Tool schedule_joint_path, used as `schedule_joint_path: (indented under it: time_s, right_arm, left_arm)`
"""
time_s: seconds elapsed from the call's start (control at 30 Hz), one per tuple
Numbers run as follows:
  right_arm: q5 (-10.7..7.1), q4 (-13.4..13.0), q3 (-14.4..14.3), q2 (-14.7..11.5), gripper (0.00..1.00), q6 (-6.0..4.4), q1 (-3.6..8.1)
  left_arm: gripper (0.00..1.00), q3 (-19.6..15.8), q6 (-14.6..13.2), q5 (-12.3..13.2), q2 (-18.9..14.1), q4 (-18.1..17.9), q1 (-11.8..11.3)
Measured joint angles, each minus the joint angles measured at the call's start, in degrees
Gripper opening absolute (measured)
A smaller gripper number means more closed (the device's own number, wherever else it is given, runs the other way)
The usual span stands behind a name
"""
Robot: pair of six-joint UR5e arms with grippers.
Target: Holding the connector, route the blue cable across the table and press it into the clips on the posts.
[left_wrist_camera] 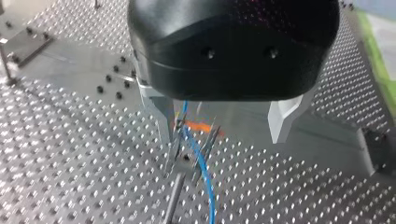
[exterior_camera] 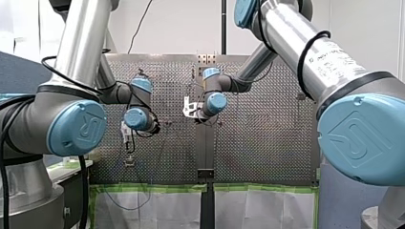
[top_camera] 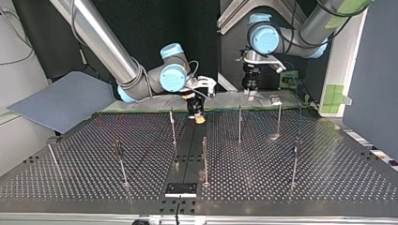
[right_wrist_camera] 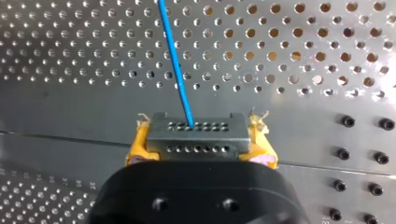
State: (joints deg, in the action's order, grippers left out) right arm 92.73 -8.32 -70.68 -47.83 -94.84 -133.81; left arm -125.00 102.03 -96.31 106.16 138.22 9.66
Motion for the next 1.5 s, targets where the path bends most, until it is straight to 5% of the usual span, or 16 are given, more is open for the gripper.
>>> schedule_joint_path:
  time_s: [0.3,0.83,1.2,1.5]
  right_arm:
    - [-0.08,1.46,0.00,-0.03,0.00,-0.01,-0.01]
    - [-0.26,3.15,0.19,-0.45,0.00,0.07,0.73]
    - [-0.67,3.16,0.31,-0.57,0.00,0.08,1.28]
    - [-0.88,3.06,0.32,-0.81,0.00,0.00,1.38]
  left_arm:
    - [1.00,0.80,0.09,0.00,-0.02,-0.59,4.18]
    - [1.00,8.00,4.96,-4.33,1.12,2.04,11.71]
    - [1.00,13.46,4.18,-5.15,4.73,4.34,11.95]
    - [1.00,17.86,3.92,-5.76,9.12,4.43,9.63]
